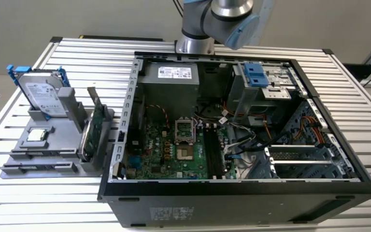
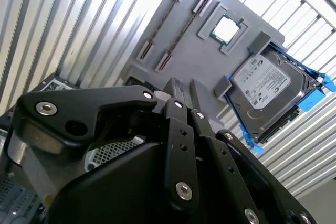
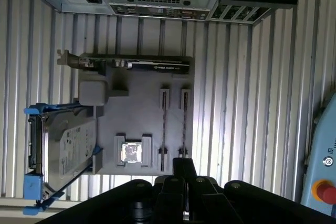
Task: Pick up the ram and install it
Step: 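Pick up the ram and move it above insertion slot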
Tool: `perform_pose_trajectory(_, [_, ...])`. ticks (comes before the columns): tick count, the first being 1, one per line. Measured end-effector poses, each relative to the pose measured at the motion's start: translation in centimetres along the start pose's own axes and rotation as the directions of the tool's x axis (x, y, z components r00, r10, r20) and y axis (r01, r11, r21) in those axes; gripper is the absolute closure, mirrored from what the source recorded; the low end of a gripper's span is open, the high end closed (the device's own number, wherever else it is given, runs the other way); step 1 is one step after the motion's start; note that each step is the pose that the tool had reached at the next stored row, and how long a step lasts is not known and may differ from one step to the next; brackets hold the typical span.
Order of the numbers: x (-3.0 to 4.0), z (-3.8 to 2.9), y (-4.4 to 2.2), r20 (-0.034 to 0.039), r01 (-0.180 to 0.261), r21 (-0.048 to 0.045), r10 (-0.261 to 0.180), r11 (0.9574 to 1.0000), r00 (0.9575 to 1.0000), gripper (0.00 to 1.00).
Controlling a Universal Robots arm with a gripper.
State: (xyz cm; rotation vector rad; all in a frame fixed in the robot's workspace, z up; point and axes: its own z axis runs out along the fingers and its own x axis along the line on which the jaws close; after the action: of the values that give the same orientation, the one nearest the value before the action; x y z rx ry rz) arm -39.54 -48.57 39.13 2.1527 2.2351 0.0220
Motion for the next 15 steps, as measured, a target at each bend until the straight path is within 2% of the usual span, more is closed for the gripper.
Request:
perform_pose_trajectory(7, [0.00, 0.00, 0.00, 0.0000, 0.000, 0.0000, 0.000, 1.0000, 1.0000, 1.00])
perform_pose_trajectory(8, [0.00, 0.00, 0.00, 0.0000, 0.000, 0.0000, 0.000, 1.0000, 1.0000, 0.00])
perform_pose_trajectory(15, [0.00, 0.00, 0.00, 0.0001, -0.001, 0.0000, 0.001, 1.0000, 1.0000, 0.00])
